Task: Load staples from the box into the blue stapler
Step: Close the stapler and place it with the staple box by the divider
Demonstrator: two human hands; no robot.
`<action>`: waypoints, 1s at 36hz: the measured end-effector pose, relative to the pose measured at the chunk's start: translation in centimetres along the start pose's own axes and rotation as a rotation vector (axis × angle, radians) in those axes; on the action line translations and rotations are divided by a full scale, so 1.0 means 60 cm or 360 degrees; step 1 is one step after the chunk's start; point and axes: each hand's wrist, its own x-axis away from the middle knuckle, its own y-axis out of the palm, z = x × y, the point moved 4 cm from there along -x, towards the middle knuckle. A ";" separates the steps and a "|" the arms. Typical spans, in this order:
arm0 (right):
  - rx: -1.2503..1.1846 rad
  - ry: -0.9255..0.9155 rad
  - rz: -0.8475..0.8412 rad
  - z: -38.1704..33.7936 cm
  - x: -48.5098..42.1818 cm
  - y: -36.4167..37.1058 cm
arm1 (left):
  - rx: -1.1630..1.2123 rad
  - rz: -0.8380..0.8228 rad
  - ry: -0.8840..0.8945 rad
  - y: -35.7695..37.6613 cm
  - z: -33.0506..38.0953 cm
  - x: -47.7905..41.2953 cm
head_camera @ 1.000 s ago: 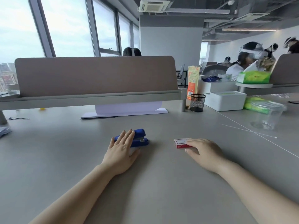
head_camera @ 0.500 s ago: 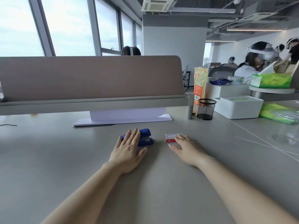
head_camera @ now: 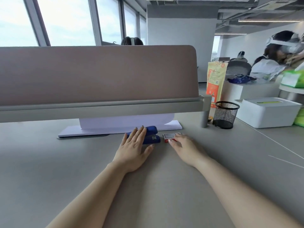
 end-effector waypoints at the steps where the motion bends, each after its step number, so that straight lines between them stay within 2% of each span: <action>1: -0.0008 -0.0007 0.0015 -0.002 0.002 -0.002 | 0.0002 0.0005 0.0002 0.001 0.000 0.000; 19: -0.0004 0.0136 -0.0007 -0.012 -0.027 0.002 | -0.0046 -0.0038 0.0009 0.000 0.000 -0.009; 30: -0.0218 0.0176 0.0217 -0.002 -0.039 -0.002 | -0.0029 0.0091 0.0013 0.004 -0.007 -0.015; 33: -0.0182 0.0288 0.0278 0.011 -0.037 -0.007 | -0.0090 0.0080 -0.0072 0.004 -0.015 -0.013; 36: -0.0139 0.0345 0.0230 0.017 -0.034 -0.006 | -0.0051 0.0045 -0.0173 0.006 -0.022 -0.014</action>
